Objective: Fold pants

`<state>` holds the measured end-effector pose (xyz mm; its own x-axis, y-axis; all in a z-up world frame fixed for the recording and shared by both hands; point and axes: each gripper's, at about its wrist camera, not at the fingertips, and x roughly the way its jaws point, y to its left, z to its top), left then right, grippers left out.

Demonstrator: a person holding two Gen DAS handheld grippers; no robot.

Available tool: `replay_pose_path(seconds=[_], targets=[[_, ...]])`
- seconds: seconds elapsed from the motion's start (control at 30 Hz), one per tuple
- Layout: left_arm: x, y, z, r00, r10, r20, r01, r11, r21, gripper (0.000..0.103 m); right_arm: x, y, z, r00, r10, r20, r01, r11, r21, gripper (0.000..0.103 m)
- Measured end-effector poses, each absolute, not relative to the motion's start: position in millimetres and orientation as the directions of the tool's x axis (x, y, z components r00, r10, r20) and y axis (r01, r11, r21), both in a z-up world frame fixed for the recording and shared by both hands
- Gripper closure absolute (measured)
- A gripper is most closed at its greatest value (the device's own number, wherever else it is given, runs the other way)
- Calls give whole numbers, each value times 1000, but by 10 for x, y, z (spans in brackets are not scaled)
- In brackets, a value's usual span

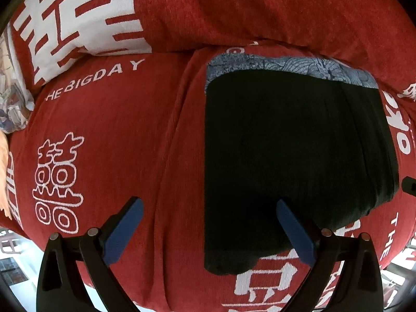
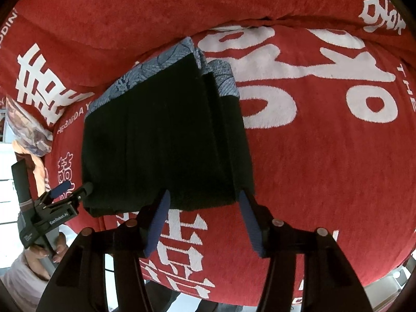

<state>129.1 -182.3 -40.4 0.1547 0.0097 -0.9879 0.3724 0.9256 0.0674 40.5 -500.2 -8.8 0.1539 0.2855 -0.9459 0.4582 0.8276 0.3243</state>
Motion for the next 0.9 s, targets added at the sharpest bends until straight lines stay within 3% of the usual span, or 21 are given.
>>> replay_pose_path(seconds=[0.53,0.6,0.63,0.67,0.77,0.9], targets=[[1832,-2019,-485,102,-61,-993,310,950,-26,1,1426,-5498,-307,278,320,-906,476,773,419,43],[1842,-2027,-518,93,-66,-993,307,951,-35,1,1470,-5515,-389,280,352,-893,490,748,449,55],[1842,-2027,-526,91,-67,-994,307,951,-36,1,1481,-5512,-416,270,360,-893,496,743,449,78],[1840,-2032,-532,88,-68,-994,308,951,-37,1,1481,-5514,-432,254,346,-903,503,751,429,89],[1836,-2048,-550,82,-70,-994,314,949,-41,1,1402,-5520,-430,237,328,-914,499,766,405,97],[1816,-2077,-579,77,-66,-995,324,945,-38,1,1257,-5481,-502,159,283,-946,472,820,324,99]])
